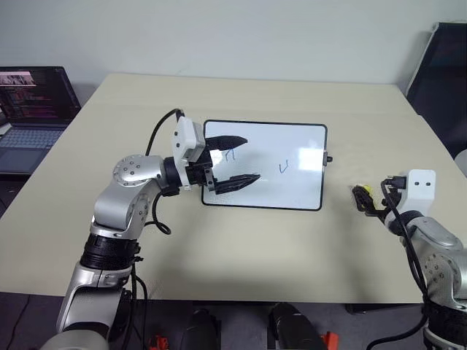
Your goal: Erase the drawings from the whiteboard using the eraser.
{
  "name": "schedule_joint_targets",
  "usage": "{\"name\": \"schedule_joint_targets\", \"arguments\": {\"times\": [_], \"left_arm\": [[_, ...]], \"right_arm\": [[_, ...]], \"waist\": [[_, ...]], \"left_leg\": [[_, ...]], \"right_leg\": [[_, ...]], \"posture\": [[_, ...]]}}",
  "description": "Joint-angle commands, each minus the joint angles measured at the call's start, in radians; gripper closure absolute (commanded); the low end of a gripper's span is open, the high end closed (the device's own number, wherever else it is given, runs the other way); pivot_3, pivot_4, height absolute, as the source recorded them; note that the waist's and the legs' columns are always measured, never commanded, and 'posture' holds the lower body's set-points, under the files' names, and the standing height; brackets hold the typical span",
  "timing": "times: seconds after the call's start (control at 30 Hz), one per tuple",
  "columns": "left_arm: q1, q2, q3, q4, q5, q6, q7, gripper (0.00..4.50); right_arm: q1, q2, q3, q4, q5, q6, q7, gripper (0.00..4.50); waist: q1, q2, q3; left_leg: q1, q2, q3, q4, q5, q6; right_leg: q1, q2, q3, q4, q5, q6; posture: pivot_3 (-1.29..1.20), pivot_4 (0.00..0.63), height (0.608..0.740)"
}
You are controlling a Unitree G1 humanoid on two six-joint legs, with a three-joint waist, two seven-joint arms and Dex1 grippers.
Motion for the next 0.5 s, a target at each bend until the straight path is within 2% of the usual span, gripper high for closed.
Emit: {"name": "schedule_joint_targets", "arguments": {"times": [0.03,0.5], "left_arm": [[-0.033,-0.007,0.002,-0.010,-0.012,-0.004,-0.016,0.00],[-0.016,-0.012,0.035,0.022,0.010,-0.034,0.013,0.00]], "right_arm": [[-0.044,0.003,0.014,0.058,-0.043,-0.061,0.000,0.01],[-0.132,0.006,0.061,0.306,-0.148,-0.203,0.035,0.01]], "waist": [[-0.001,0.000,0.000],[0.001,0.000,0.000]], "left_leg": [[0.000,0.000,0.000,0.000,0.000,0.000],[0.000,0.000,0.000,0.000,0.000,0.000]], "right_leg": [[0.000,0.000,0.000,0.000,0.000,0.000],[0.000,0.000,0.000,0.001,0.001,0.002]], "posture": [[0.00,0.150,0.740],[0.00,0.150,0.740]]}}
